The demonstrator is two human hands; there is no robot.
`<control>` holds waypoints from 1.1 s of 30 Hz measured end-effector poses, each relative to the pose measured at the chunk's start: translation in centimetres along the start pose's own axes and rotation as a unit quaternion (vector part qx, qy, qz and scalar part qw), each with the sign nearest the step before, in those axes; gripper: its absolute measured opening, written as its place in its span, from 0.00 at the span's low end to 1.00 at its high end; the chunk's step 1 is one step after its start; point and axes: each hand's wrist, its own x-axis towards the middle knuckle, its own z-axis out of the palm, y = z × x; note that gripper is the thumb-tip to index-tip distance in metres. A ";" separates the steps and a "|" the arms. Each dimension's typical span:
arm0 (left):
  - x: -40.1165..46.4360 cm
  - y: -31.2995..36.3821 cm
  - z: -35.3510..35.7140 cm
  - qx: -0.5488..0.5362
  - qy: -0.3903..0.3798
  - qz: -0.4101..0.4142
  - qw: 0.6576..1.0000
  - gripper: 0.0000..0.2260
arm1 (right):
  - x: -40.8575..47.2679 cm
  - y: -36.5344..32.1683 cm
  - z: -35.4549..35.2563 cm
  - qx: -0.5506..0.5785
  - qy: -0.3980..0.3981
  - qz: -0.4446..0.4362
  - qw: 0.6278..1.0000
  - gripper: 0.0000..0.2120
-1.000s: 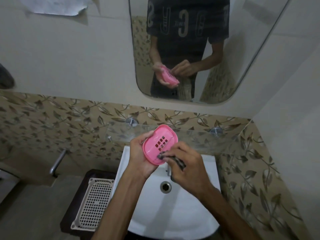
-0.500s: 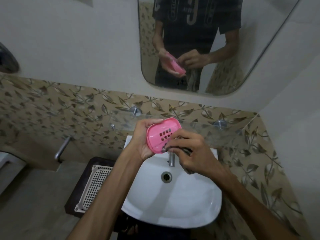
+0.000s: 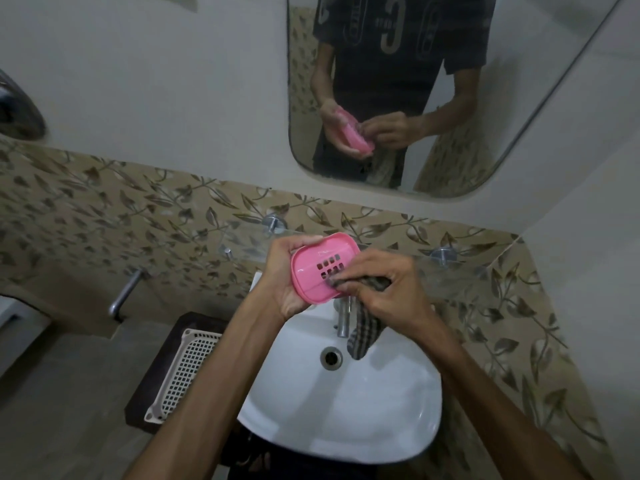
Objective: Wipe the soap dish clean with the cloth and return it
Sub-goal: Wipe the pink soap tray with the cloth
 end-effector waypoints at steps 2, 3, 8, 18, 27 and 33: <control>0.0 0.0 0.3 0.001 0.006 -0.004 1.000 0.12 | -0.2 -0.5 1.0 0.024 -0.017 -0.039 0.999 0.10; 0.1 0.0 0.4 -0.003 0.009 0.000 1.000 0.12 | 0.0 -0.2 0.8 0.036 -0.006 -0.031 0.999 0.10; -0.1 0.5 1.0 -0.005 0.019 -0.002 1.000 0.12 | 0.4 -0.6 1.2 0.047 0.023 0.004 0.999 0.09; 0.2 0.3 0.5 -0.034 0.053 0.041 0.997 0.08 | 0.4 -1.7 3.6 -0.011 0.037 -0.026 0.999 0.11; 0.1 0.1 0.0 -0.065 0.053 0.122 0.989 0.10 | 0.4 -2.5 6.2 -0.003 0.171 0.092 0.981 0.12; -0.2 -0.3 0.2 -0.070 0.051 0.136 0.987 0.13 | -0.1 -3.4 6.7 -0.016 0.178 0.094 0.979 0.11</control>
